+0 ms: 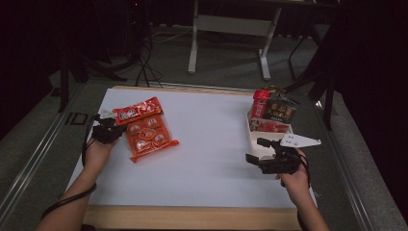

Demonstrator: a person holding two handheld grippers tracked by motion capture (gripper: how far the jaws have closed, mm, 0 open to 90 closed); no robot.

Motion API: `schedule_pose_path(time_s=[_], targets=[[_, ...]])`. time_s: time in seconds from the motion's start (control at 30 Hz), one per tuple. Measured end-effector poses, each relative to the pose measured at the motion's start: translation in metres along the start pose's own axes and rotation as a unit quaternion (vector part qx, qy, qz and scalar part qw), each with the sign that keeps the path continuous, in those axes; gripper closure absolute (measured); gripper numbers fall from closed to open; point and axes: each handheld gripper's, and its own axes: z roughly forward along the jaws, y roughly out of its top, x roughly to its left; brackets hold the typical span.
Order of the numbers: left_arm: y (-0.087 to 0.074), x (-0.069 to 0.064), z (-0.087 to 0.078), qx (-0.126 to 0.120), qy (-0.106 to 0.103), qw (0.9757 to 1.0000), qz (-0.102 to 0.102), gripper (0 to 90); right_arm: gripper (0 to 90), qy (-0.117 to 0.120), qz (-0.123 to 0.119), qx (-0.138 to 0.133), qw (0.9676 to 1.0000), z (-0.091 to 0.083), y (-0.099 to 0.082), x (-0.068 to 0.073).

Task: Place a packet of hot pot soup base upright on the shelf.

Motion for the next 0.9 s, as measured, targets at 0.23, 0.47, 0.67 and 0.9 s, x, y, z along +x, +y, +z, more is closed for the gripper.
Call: schedule_pose_path(time_s=[0.23,0.47,0.67,0.9], targets=[[-0.003,0.008,0.022,0.037,0.016,0.9991,-0.017,89.7,15.3,0.003,-0.002,0.003,1.0000,0.001,-0.001,0.000],[-0.005,0.008,0.029,0.050,0.009,0.9985,-0.021,89.7,15.4,0.003,-0.003,0.005,1.0000,0.001,-0.001,0.000],[-0.001,0.003,0.034,0.058,0.009,0.9983,-0.006,89.8,15.4,0.009,-0.005,0.010,0.9999,0.004,-0.001,0.002],[0.008,-0.009,0.043,0.064,-0.015,0.9979,0.005,89.8,15.4,0.010,-0.003,0.012,0.9999,0.004,-0.001,0.002]])
